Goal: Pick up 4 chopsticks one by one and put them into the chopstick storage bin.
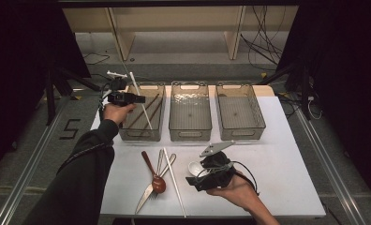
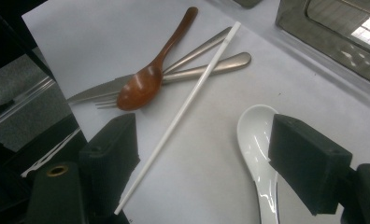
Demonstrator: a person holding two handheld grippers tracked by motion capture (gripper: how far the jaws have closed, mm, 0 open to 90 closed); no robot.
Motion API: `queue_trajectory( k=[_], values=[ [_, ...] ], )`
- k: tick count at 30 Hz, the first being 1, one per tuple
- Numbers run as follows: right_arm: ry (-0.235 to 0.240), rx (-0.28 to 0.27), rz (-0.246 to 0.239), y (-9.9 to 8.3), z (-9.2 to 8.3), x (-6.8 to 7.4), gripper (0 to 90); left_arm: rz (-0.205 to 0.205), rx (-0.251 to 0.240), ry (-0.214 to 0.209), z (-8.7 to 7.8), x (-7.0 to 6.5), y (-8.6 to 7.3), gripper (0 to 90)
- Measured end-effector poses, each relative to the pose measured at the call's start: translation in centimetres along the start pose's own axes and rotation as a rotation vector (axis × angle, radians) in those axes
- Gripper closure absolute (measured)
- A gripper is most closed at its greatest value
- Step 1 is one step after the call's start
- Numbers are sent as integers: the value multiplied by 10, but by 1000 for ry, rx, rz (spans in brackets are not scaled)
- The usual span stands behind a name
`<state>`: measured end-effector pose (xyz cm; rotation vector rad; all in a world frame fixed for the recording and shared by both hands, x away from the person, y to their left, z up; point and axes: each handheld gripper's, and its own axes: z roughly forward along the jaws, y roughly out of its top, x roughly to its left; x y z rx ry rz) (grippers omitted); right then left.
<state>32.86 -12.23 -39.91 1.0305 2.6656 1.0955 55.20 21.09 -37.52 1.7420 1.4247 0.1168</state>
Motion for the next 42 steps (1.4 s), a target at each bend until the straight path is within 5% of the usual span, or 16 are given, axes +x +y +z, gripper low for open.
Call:
queue_trajectory(
  k=[7, 12, 20, 23, 27, 34, 42],
  values=[
    [1, 1, -3, 0, 0, 0, 253, 32, 36, 42, 6, -1, -1, 821],
    [3, 8, -2, 0, 1, 1, 253, 16, 35, 41, 9, 0, -2, 761],
    [4, 8, -4, 0, 1, 1, 253, 14, 16, 69, -2, -4, 0, 507],
    [-1, 8, -3, -1, 2, 0, 253, 6, -12, 37, -12, -8, -2, 391],
    [-8, 9, 0, 0, 2, 0, 253, 58, -46, -3, -32, -20, -12, 299],
    [-38, 32, 17, 1, 9, 4, 253, 138, -94, -59, -61, -39, -45, 232],
    [-62, 70, 9, 6, 29, 15, 271, 199, -118, -82, -76, -48, -71, 189]
  ],
)
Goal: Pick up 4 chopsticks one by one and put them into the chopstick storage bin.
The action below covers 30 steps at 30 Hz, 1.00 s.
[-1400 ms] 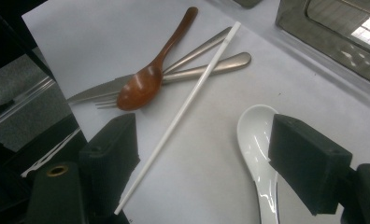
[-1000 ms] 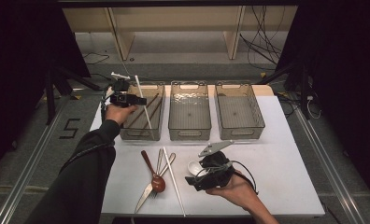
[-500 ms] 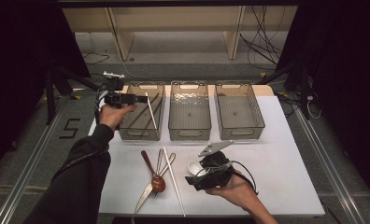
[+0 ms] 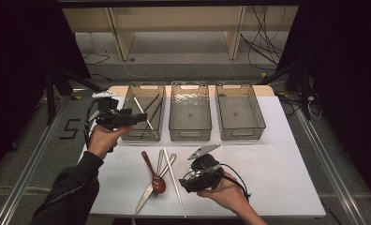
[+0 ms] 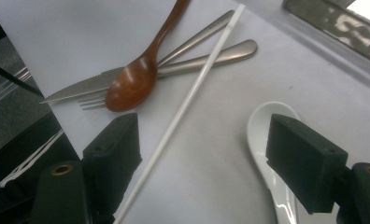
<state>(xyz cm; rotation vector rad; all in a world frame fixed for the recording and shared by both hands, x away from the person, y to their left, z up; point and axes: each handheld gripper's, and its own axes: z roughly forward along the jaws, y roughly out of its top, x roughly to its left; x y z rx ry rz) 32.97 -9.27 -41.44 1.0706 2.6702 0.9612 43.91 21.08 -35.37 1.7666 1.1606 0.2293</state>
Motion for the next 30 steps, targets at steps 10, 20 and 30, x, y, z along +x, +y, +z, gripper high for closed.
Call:
queue_trajectory(
  k=[10, 20, 30],
  values=[
    [-13, 65, 4, 6, 22, 3, 290, 45, -20, -39, -13, -18, -33, 164],
    [-8, 144, -2, 8, 45, 10, 353, 61, -40, -39, -27, -23, -62, 156],
    [-4, 174, -14, 10, 57, 12, 466, 84, -93, -29, -41, -32, -84, 156]
  ],
)
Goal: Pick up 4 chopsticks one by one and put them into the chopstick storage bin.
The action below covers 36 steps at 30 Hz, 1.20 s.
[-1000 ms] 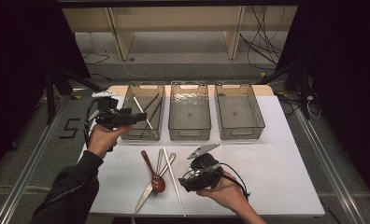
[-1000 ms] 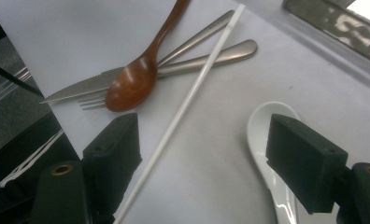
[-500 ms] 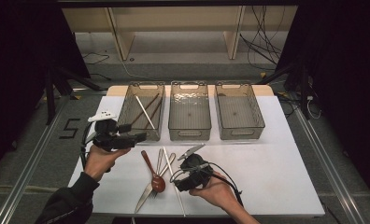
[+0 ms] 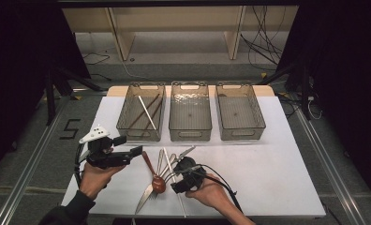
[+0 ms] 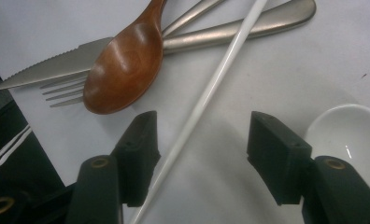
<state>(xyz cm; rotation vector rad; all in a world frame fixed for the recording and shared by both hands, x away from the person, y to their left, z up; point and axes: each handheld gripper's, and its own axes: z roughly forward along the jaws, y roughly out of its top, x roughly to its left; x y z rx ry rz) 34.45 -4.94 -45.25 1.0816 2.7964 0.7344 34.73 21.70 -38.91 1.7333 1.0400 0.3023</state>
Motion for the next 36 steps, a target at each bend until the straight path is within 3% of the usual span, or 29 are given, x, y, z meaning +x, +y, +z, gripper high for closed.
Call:
queue_trajectory(
  k=[6, 18, 28, 36],
  values=[
    [-3, 13, 0, 2, 5, -1, 500, 16, 2, -11, -1, -7, -3, 156],
    [-4, 68, -31, 9, 18, 1, 530, 16, 13, -18, -2, -8, -7, 156],
    [-30, 85, -58, 11, 22, 3, 567, 21, 22, -17, -1, -7, -8, 156],
    [-61, 88, -79, 11, 22, 4, 650, 22, 23, -17, -1, -8, -8, 156]
  ],
)
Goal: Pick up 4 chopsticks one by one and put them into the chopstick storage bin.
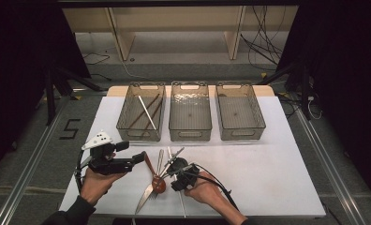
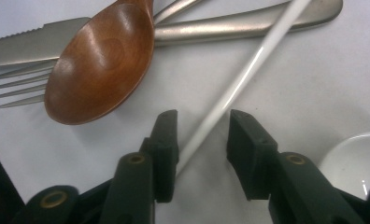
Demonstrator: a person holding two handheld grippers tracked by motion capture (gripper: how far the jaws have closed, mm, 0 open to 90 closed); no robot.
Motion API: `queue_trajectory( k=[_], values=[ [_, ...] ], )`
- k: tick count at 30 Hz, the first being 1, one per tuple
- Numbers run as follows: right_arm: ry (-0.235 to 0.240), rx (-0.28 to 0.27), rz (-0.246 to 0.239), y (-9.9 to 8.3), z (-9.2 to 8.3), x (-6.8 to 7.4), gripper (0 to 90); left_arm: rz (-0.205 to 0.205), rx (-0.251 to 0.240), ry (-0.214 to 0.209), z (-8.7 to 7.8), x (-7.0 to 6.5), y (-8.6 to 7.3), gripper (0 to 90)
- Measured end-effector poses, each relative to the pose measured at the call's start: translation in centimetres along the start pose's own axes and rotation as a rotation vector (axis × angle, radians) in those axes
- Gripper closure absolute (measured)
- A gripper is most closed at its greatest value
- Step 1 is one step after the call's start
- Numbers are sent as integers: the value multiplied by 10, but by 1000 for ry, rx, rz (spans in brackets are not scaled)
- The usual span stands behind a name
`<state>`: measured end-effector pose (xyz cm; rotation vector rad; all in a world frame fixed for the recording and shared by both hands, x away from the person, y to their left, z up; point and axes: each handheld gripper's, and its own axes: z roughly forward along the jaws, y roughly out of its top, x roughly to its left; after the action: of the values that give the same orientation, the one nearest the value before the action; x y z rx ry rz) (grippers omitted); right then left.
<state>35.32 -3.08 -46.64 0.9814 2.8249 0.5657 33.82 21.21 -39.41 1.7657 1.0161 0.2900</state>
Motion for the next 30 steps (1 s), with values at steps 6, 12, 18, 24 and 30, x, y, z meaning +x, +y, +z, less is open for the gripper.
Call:
queue_trajectory(
  k=[6, 12, 18, 24, 30],
  values=[
    [-6, 3, 0, 1, 0, -1, 695, 0, 3, -1, 0, 0, 0, 156],
    [-12, 8, 23, 1, -1, -5, 794, 6, 9, -4, 1, 0, -1, 156],
    [-17, 7, 38, 1, -1, -7, 845, 7, 10, -5, 1, 0, -1, 156],
    [-15, -1, 47, 0, -1, -7, 855, 6, 13, -2, 2, 0, -1, 156],
    [1, -19, 41, -1, -3, -10, 860, 5, 17, 3, 2, 2, -1, 156]
  ],
)
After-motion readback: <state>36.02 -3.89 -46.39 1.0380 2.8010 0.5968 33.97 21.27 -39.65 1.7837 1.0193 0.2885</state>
